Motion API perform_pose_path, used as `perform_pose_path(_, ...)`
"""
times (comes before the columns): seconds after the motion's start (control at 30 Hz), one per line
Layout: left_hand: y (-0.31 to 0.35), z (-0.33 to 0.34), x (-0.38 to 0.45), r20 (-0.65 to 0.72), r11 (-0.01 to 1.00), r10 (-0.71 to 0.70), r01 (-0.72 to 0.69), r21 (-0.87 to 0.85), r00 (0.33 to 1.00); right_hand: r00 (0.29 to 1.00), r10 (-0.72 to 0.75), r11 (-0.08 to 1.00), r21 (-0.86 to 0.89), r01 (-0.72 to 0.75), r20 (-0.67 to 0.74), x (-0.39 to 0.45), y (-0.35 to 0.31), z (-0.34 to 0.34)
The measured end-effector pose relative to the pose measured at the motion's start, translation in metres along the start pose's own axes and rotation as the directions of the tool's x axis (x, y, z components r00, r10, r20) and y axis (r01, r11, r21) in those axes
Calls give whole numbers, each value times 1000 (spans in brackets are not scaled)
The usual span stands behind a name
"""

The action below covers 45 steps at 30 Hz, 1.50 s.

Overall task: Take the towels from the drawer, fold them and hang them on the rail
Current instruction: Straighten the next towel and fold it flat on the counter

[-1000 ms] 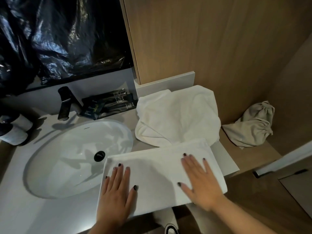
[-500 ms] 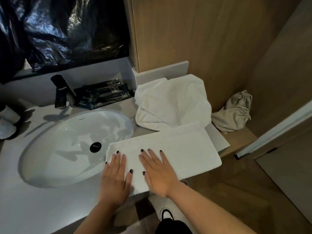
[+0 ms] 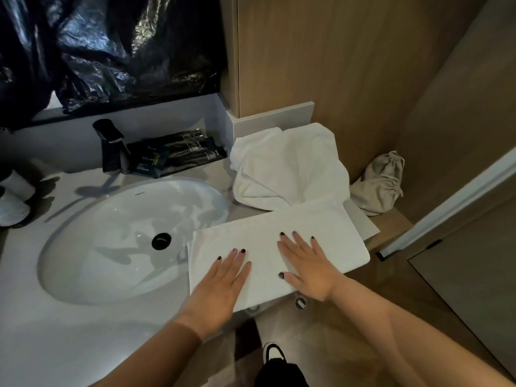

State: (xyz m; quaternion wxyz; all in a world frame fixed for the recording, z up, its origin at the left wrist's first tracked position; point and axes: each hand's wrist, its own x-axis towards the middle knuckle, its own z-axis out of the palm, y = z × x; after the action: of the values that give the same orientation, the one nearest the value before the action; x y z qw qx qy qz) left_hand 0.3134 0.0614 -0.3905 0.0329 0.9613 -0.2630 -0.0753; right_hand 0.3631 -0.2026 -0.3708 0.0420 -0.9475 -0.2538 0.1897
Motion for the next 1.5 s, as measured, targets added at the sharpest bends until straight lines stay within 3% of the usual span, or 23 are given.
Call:
perform_pose_path(0.03,3,-2,0,45,1000,-6,7,-31,999,998,-57,998,7,57,-11,-3,-6,3)
perform_pose_path(0.1,6,-3,-1,-1,1000,-17,17,-16,1000,995,-98,995,10,98,-25,-11,-14,11)
perform_pose_path(0.2,6,2,-8,22,993,33,-35,109,999,997,-70,994,-88,67,-23,-11,-16,19)
perform_pose_path(0.33,11,9,-10,10,982,-44,41,182,999,998,-27,982,-188,17,-51,-7,-14,28)
perform_pose_path(0.47,7,7,-15,-9,995,31,-30,99,999,996,-81,985,-159,74,-39,-22,18,24)
perform_pose_path(0.63,-11,4,-28,-106,984,148,-136,110,983,1000,11,991,-136,-15,-27,-46,70,4)
perform_pose_path(0.7,-17,-3,-31,-241,987,158,-144,76,958,997,53,992,-107,-59,-59,-53,84,-7)
perform_pose_path(0.77,-20,-8,-32,-262,994,90,-104,-40,961,992,87,992,-86,-94,-87,-58,95,-14)
perform_pose_path(0.87,-30,-19,-37,-133,941,-70,21,-337,989,981,135,989,-48,-143,-136,-63,108,-21)
perform_pose_path(0.97,-45,-30,-39,-20,887,-190,163,-432,982,970,165,986,50,-159,-176,-64,124,-29)
perform_pose_path(1.03,-48,-40,-35,-19,849,-245,205,-488,969,975,156,982,135,-135,-161,-60,131,-38)
perform_pose_path(1.13,-55,-42,-27,-55,756,-438,334,-563,897,971,200,923,358,-142,-129,-51,139,-48)
perform_pose_path(1.3,-53,-34,1,-156,572,-739,488,-660,656,901,413,692,690,-215,-133,-29,149,-46)
perform_pose_path(1.4,-48,-30,24,-87,392,-857,534,-749,508,845,511,559,808,-185,-160,-14,143,-44)
perform_pose_path(1.5,-42,-27,33,-90,323,-899,509,-798,430,822,535,625,746,-231,-194,-3,139,-41)
